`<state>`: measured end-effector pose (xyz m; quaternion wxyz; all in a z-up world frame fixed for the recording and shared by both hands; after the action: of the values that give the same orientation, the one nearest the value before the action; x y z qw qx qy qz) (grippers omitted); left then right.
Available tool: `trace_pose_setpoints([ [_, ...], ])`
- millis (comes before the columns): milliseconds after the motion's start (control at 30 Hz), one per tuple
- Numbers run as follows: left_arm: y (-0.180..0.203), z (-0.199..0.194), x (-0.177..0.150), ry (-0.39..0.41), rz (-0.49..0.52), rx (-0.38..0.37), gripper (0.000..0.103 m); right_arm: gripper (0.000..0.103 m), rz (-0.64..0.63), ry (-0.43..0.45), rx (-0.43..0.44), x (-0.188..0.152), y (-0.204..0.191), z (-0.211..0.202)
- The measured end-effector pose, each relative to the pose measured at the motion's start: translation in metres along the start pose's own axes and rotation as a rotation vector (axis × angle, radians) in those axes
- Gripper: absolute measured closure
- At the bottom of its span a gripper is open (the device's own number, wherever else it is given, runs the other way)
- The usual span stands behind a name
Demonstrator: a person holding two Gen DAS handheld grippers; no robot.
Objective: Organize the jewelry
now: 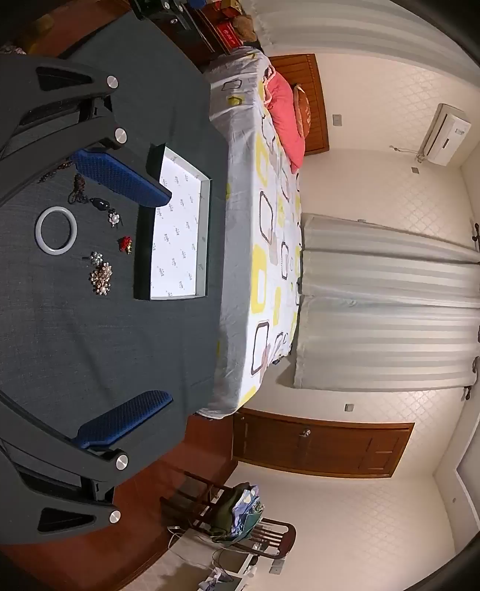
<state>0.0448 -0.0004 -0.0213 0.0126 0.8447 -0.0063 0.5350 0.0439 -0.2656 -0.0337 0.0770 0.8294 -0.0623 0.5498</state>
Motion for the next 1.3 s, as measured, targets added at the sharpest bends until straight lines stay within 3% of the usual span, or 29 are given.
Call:
trace_pose_setpoints([
  [267, -0.009, -0.001, 0.001, -0.002, -0.035, 0.001, 0.003, 0.006, -0.005, -0.001, -0.002, 0.000, 0.000, 0.000],
  [300, -0.002, -0.001, 0.000, -0.003, 0.000, -0.003, 0.003, 0.006, -0.006, -0.003, -0.001, 0.000, 0.000, 0.000],
  [1300, -0.009, 0.001, -0.011, -0.022, -0.017, 0.000, 0.003, 0.006, -0.002, -0.004, 0.000, -0.002, 0.001, -0.001],
])
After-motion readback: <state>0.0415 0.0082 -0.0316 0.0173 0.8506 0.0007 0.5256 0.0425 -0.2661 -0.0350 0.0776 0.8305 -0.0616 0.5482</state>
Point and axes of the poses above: each gripper's, at about its wrist camera, not at the fingertips, and z roughly the way its jaws point, y to its right, x to its top, the point moved 5 cm from there along z, roughly the way its jaws point, and after that the axes turned 2 degrees about -x, right-handed, at the moved point
